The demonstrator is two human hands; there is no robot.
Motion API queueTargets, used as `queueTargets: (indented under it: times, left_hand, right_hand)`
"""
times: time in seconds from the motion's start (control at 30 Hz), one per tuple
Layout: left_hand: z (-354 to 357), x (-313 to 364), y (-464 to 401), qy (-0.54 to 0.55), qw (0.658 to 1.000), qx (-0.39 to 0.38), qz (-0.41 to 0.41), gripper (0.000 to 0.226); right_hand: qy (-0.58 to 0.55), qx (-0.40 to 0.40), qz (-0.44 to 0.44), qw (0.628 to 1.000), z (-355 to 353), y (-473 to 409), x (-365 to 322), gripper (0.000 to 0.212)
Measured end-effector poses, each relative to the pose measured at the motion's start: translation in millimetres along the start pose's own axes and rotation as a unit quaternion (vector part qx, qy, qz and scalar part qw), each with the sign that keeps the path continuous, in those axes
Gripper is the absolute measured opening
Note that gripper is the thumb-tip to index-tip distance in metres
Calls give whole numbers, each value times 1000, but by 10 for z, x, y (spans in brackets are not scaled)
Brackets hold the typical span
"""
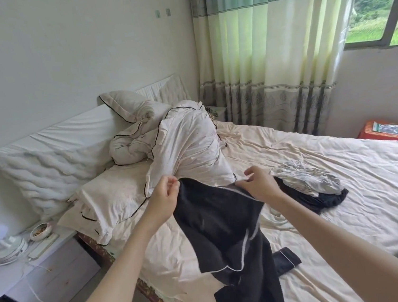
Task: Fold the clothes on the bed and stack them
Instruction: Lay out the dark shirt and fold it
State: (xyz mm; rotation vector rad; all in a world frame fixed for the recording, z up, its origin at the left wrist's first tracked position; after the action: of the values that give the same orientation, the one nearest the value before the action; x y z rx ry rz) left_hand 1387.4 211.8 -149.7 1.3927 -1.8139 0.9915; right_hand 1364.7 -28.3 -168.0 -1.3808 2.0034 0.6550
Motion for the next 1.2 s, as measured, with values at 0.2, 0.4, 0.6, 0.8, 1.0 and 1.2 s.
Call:
queueTargets:
  times: [0.2,0.4,0.6,0.8,1.0,1.2]
  left_hand:
    - [133,644,-15,-35,992,-78,97,5]
    - [149,720,21,-14,992,-79,102,7]
    - [72,336,57,-30,992,-110,47,6]
    - [130,-355,291,-134,962,-218,-95,25]
    - [216,-760,691,89,934,-241,-249,38]
    - [235,-872,812,212,892,-250,-312,32]
  right_hand:
    - [-66,-147,-226,961,389,467,-96,45]
    - [-36,-64,-204,976,248,378,93,8]
    - [-143,-64,-78,984,-63,283,418,37]
    - [-374,-258,74,888,-141,346,506,15]
    - [-323,-303,130,887,-95,413,733,21]
    - [-32,-261,24,964,11,458,989,17]
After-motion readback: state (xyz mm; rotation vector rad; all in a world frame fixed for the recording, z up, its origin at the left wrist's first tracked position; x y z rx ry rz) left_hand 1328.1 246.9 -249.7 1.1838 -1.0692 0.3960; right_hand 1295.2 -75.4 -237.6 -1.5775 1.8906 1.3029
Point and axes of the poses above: each hand's wrist, its own y-axis away from the middle knuckle, its own z-axis out of the palm, x = y × z, the point moved 3 cm from there along -y, towards the middle knuckle
